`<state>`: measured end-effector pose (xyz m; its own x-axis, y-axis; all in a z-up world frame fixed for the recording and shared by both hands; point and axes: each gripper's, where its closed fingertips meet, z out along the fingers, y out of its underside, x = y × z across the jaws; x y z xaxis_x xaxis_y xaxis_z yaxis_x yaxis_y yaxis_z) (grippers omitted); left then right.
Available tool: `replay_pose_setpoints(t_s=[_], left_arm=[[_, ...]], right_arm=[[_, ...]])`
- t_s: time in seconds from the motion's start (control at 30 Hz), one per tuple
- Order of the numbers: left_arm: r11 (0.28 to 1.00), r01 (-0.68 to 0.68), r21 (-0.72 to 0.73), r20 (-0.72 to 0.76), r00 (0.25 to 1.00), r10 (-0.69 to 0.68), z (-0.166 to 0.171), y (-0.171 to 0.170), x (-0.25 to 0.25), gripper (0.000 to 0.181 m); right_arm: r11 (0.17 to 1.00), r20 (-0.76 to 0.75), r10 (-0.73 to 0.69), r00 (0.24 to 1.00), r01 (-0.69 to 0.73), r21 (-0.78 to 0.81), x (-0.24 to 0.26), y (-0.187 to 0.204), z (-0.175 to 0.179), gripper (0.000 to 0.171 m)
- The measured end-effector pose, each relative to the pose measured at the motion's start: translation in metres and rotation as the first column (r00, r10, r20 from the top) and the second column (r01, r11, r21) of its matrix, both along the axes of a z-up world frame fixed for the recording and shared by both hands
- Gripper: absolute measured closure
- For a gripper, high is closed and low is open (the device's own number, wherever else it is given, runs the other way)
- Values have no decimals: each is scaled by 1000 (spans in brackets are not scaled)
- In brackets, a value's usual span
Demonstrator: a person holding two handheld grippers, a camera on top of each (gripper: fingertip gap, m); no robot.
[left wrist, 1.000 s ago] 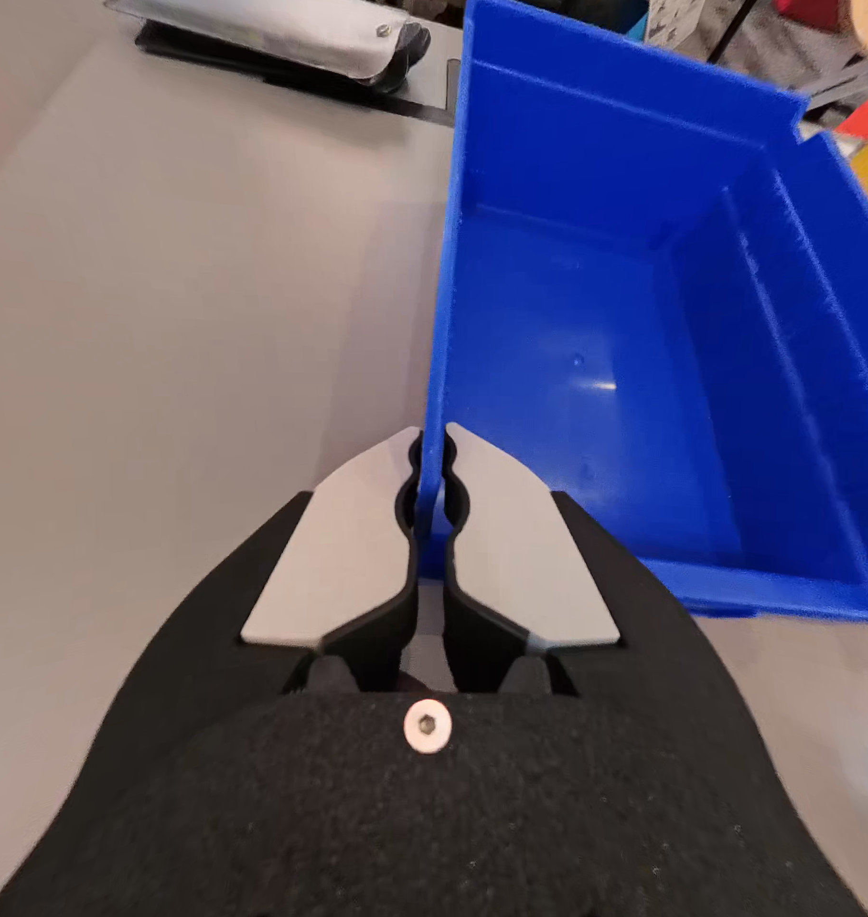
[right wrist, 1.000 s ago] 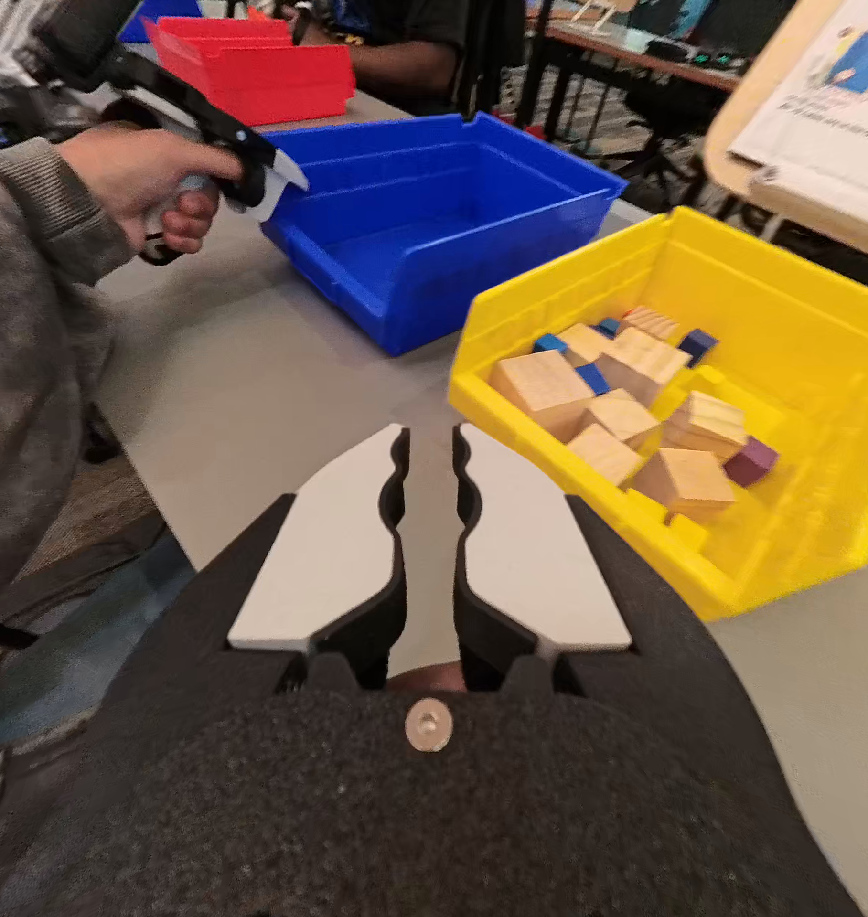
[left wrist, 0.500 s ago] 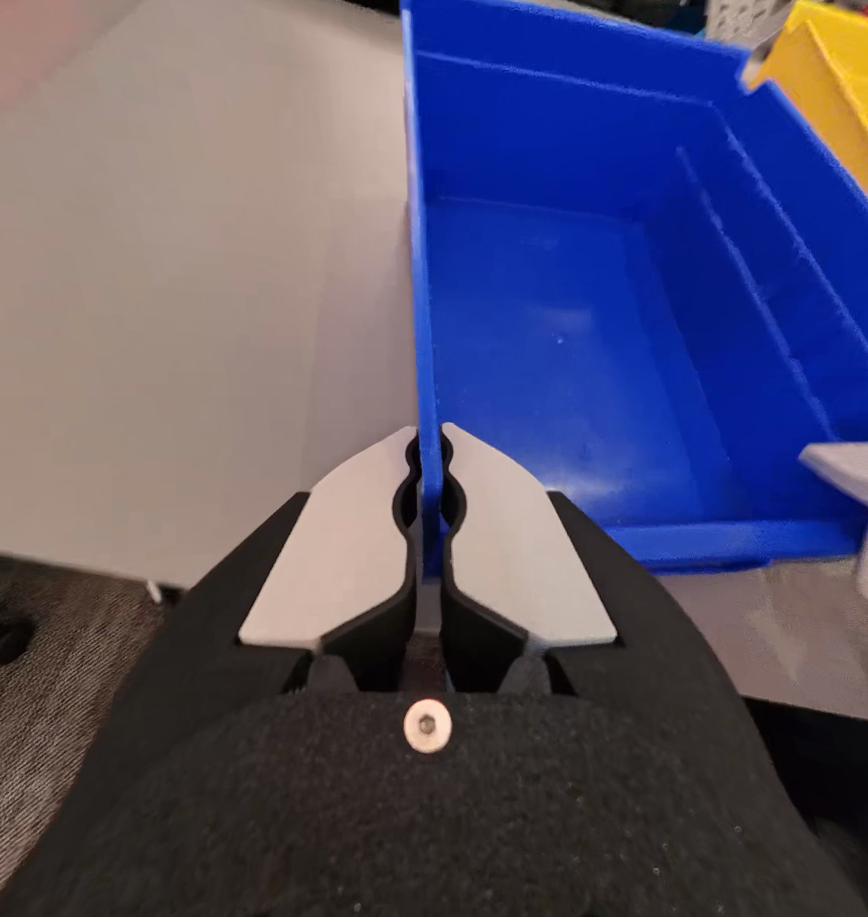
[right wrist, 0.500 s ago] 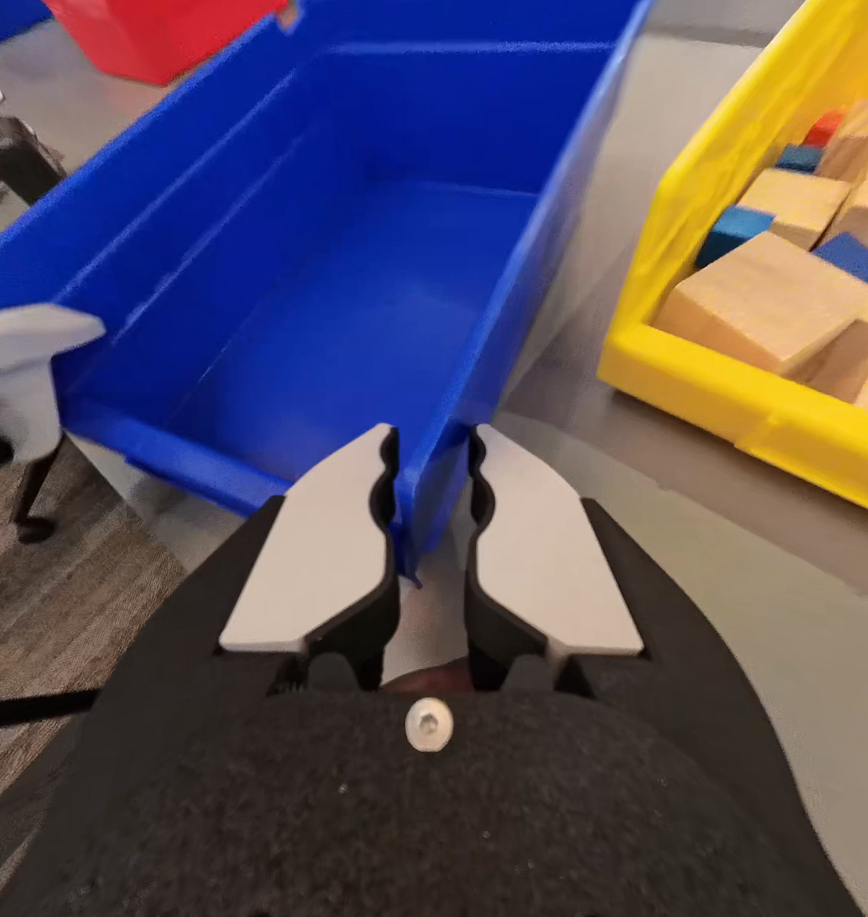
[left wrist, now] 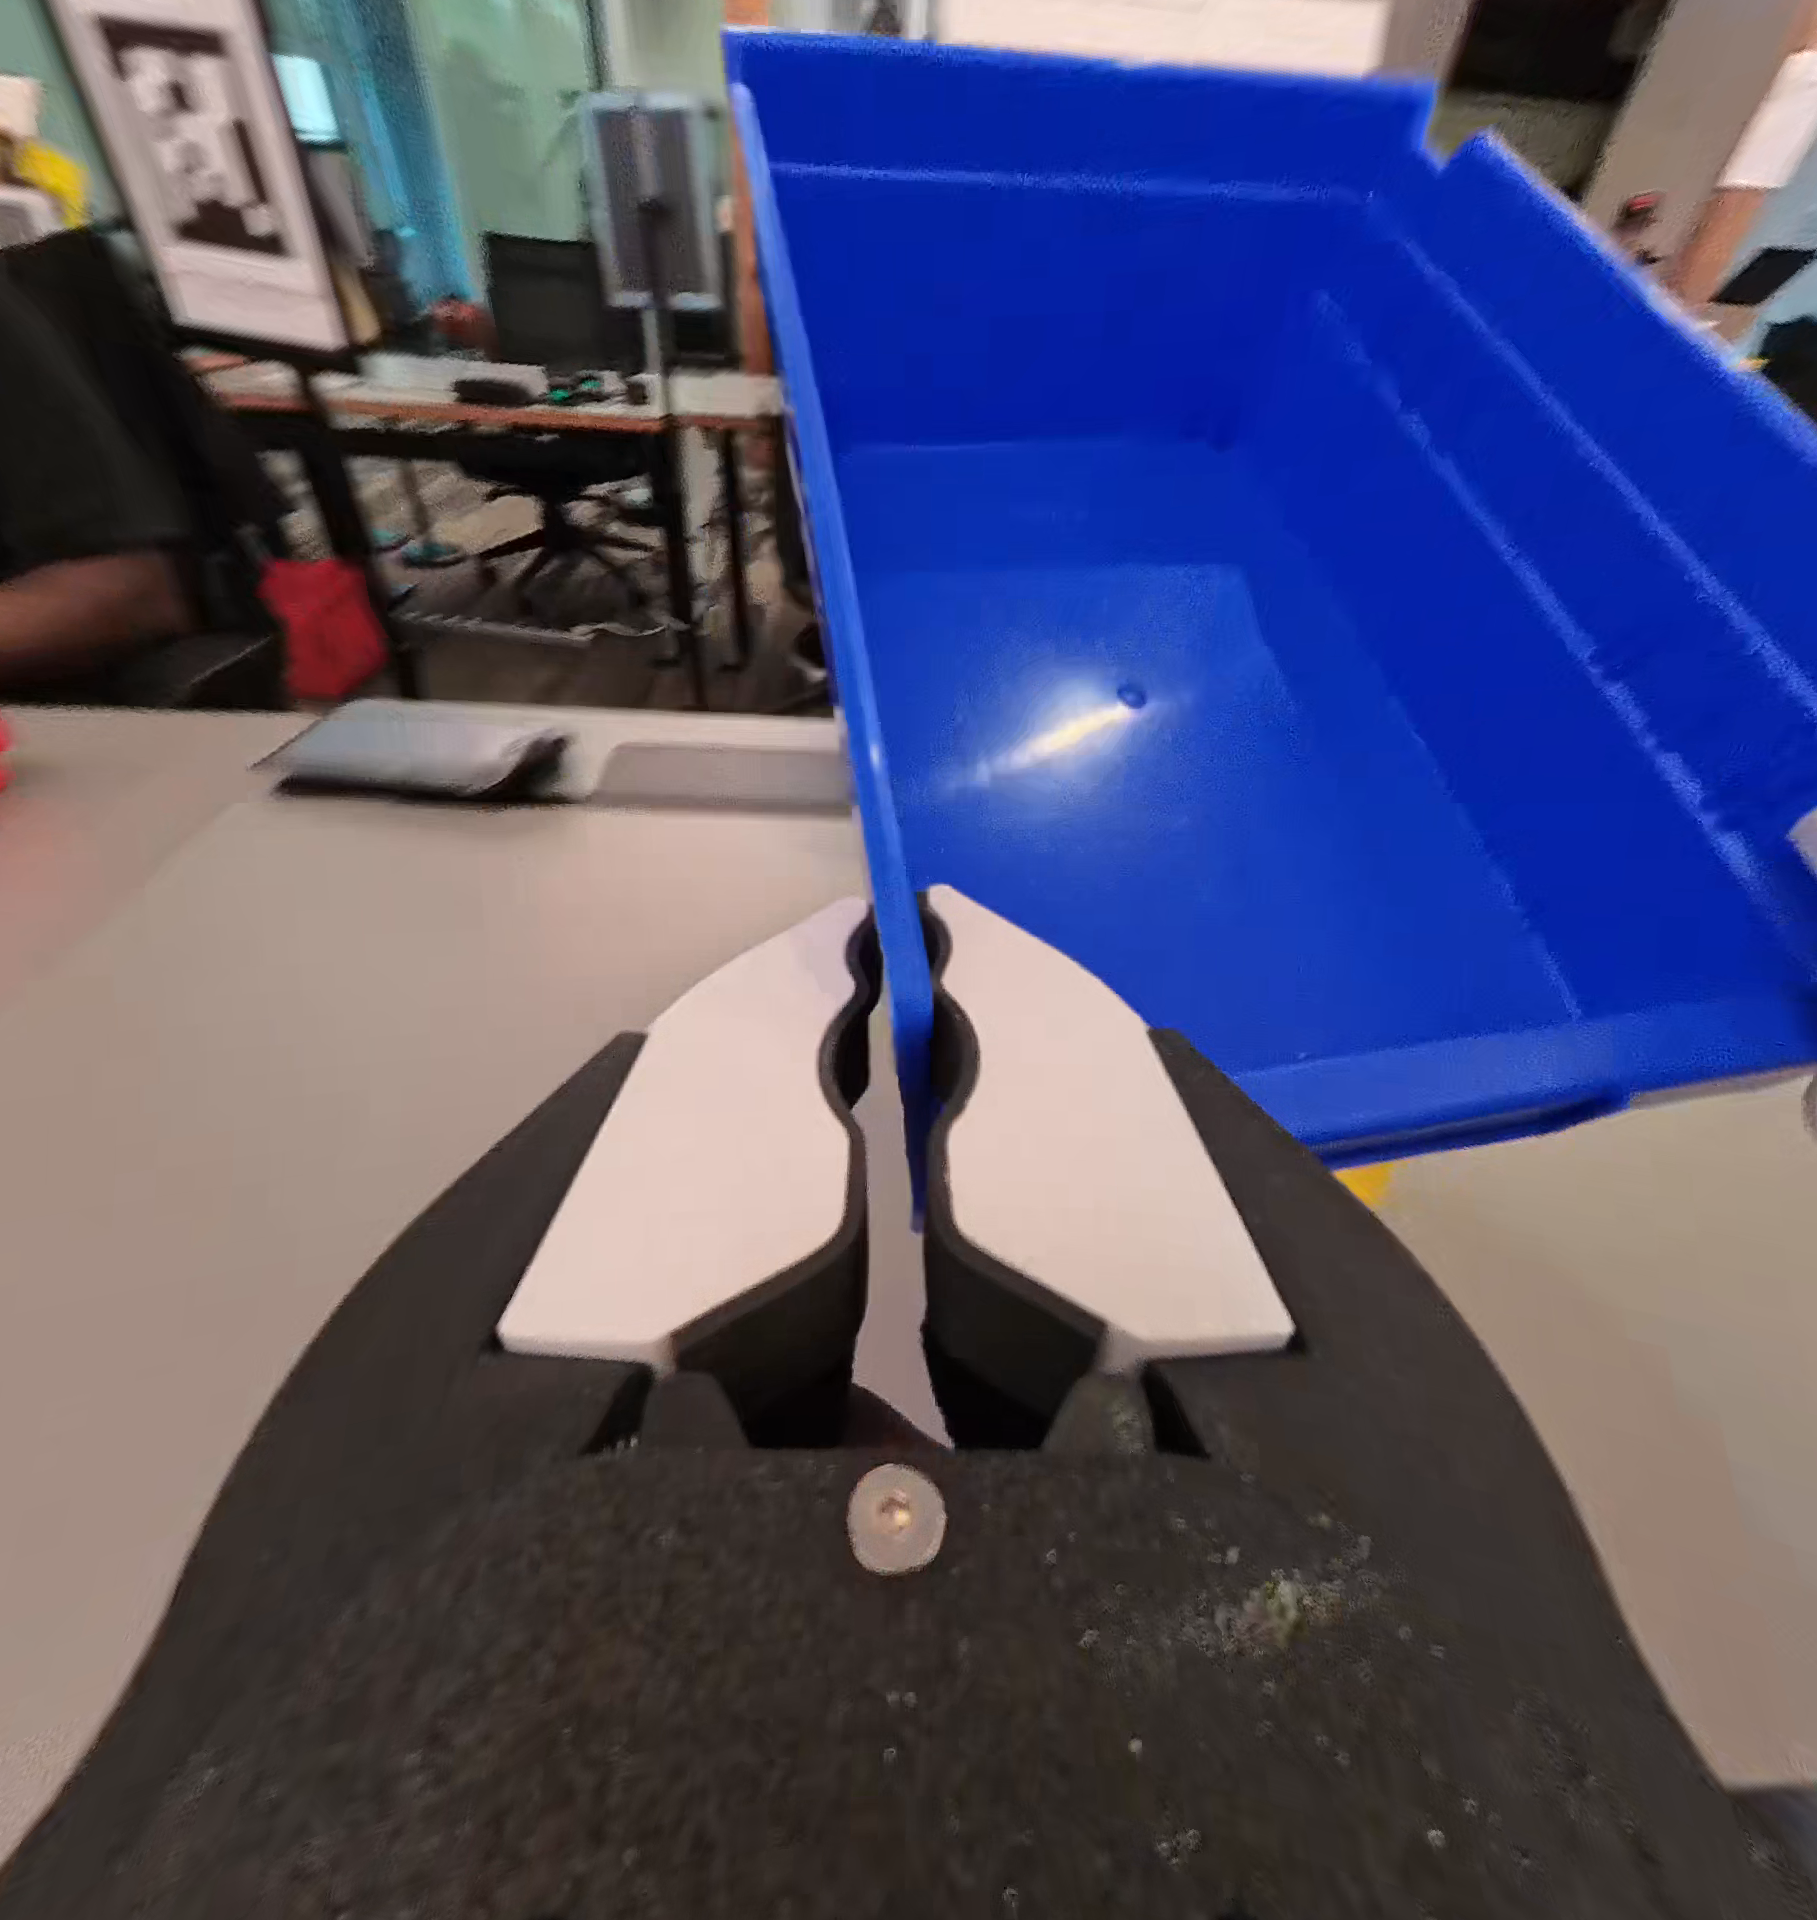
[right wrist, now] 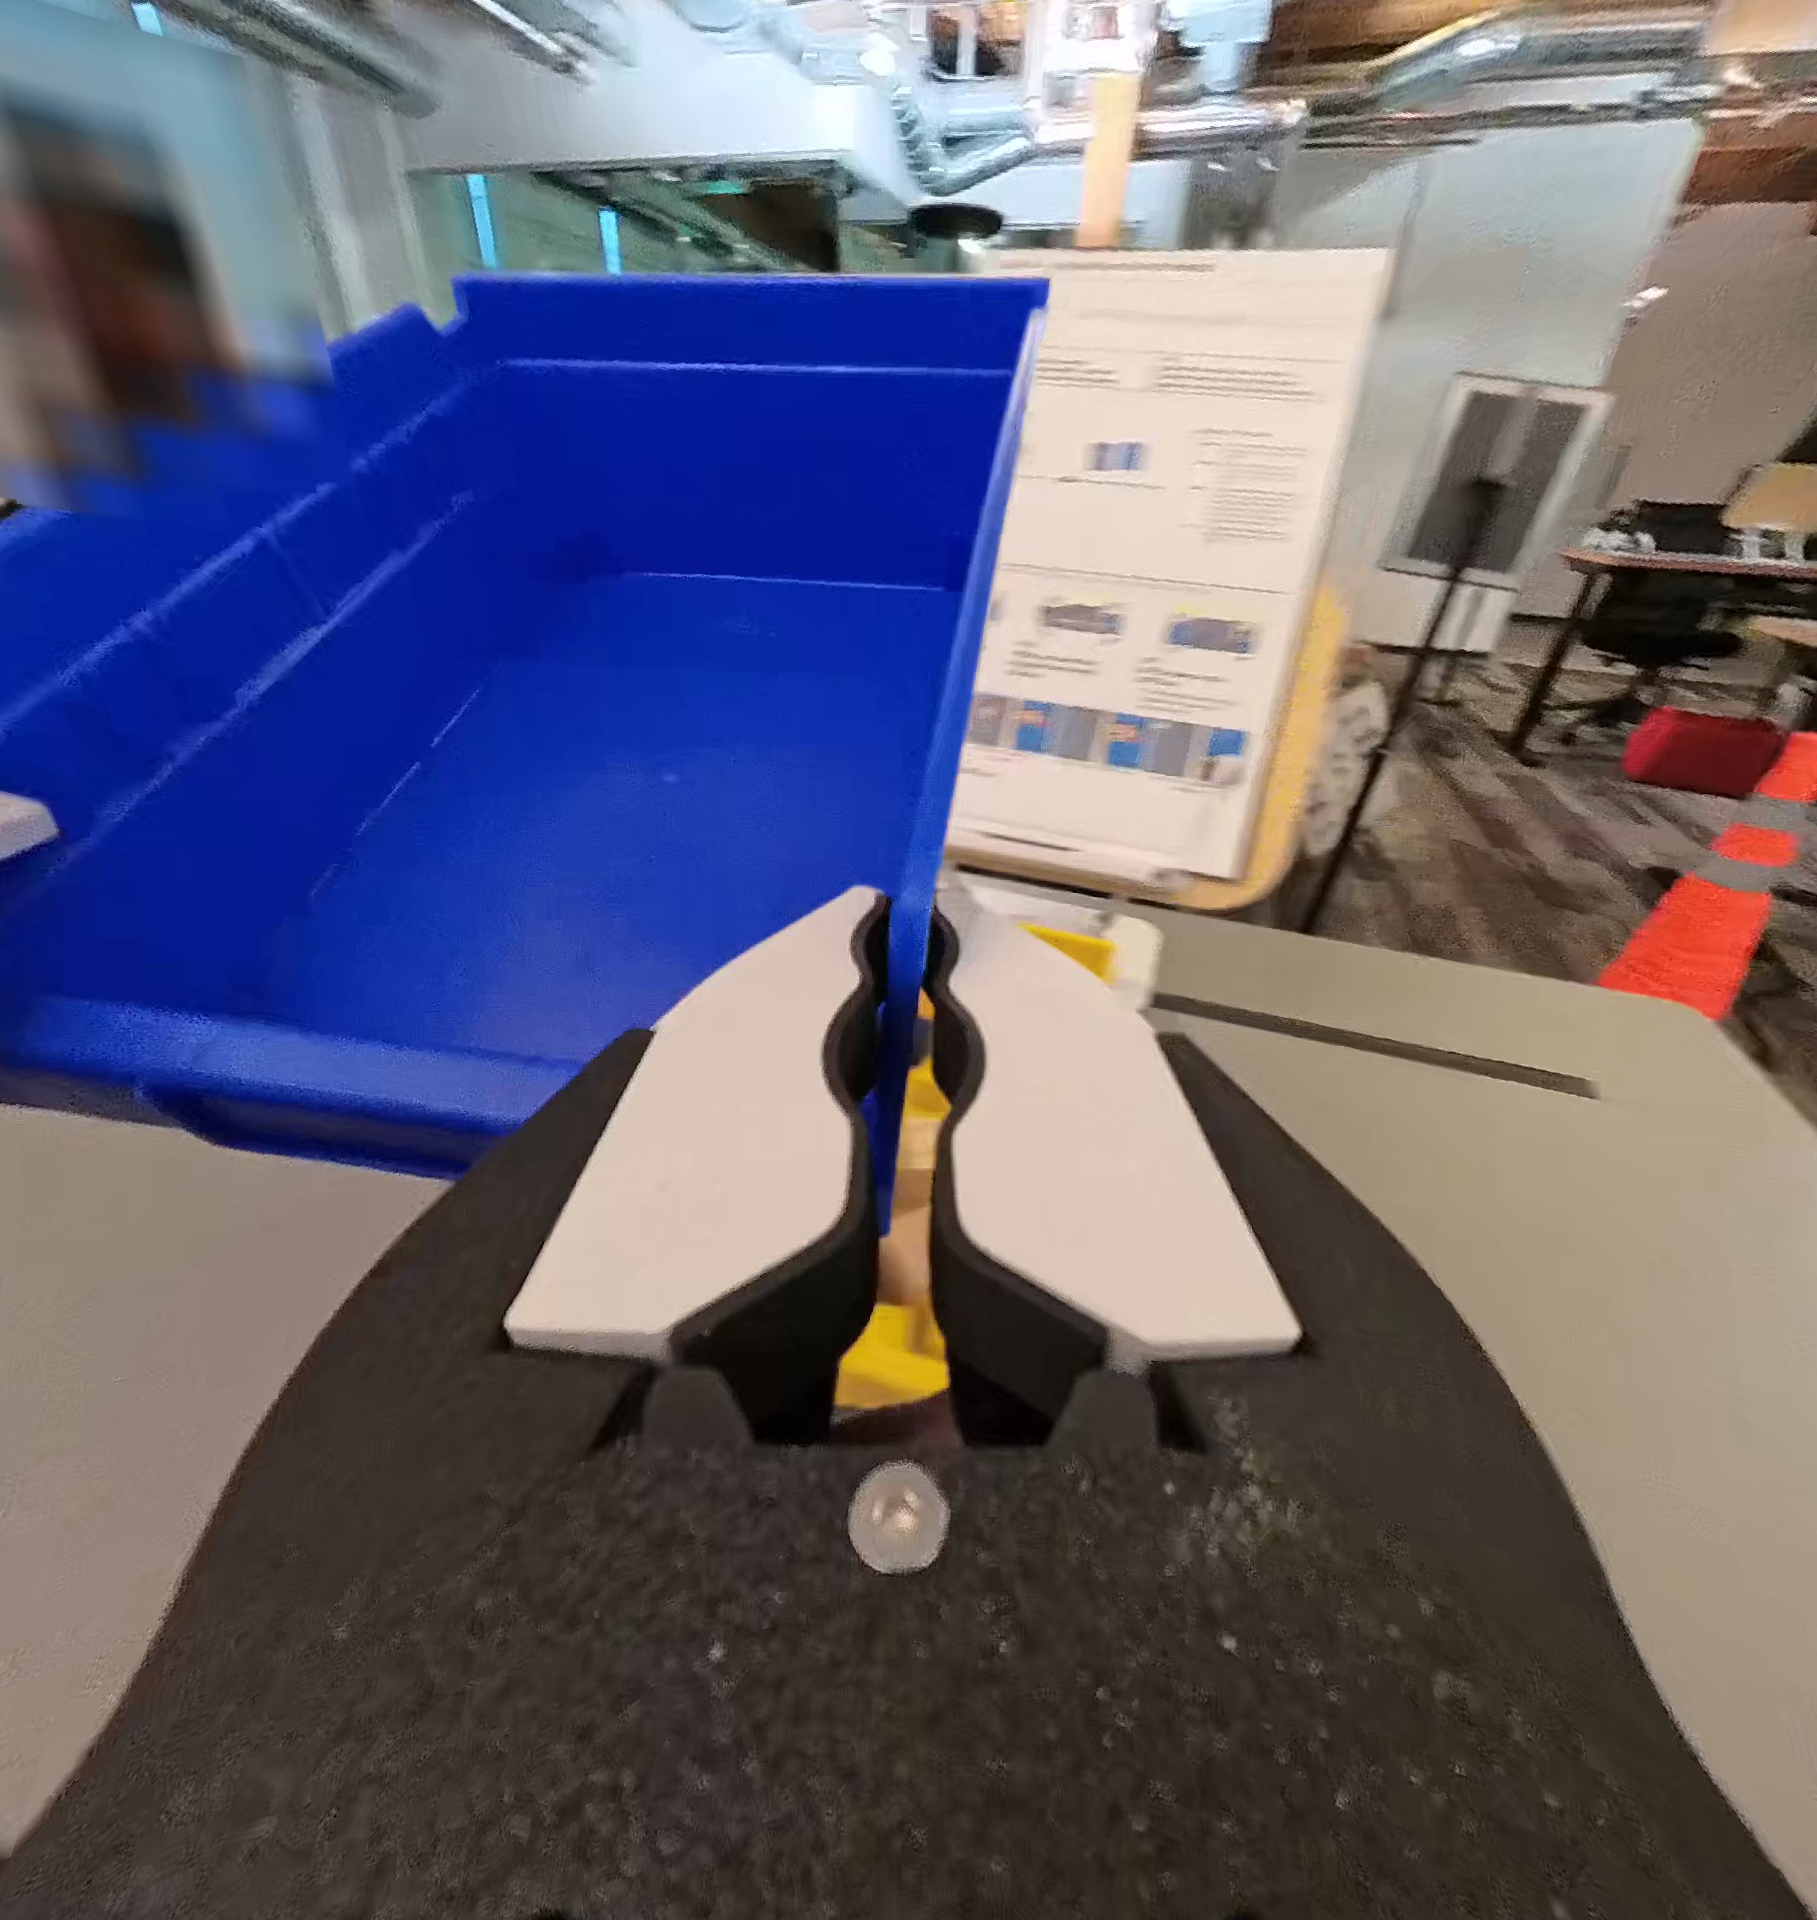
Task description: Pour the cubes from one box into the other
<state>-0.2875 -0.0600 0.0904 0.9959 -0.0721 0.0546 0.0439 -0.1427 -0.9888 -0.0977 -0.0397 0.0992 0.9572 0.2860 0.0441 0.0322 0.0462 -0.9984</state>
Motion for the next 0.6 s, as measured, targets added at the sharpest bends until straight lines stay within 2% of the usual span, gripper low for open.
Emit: replay_pose_setpoints(t_s=[0.07, 0.13, 0.2, 0.3, 0.47, 0.53, 0.6], left_arm=[[997, 71, 12, -25, 997, -71, 16, 31, 65, 176], [989, 147, -11, -20, 989, -147, 9, 60, 136, 177], [977, 199, -74, -12, 980, -200, -18, 85, 202, 177], [960, 217, -175, 6, 976, -220, -75, 103, 282, 177], [936, 211, -281, 23, 977, -214, -162, 110, 362, 177], [929, 207, -306, 5, 976, -216, -183, 113, 378, 177], [919, 213, -332, 4, 975, -224, -198, 116, 389, 177]], right_arm=[[995, -38, -100, 994, 100, -10, 67, 16, 7, 167], [973, -33, -231, 972, 230, -32, 138, 27, 0, 168], [943, -11, -321, 947, 318, -98, 203, 39, -22, 168], [891, 72, -383, 921, 389, -235, 286, 61, -71, 168], [889, 42, -316, 948, 311, -336, 363, 77, -154, 169], [888, 35, -292, 956, 285, -360, 379, 80, -181, 168], [878, 27, -297, 954, 284, -386, 389, 83, -193, 169]])
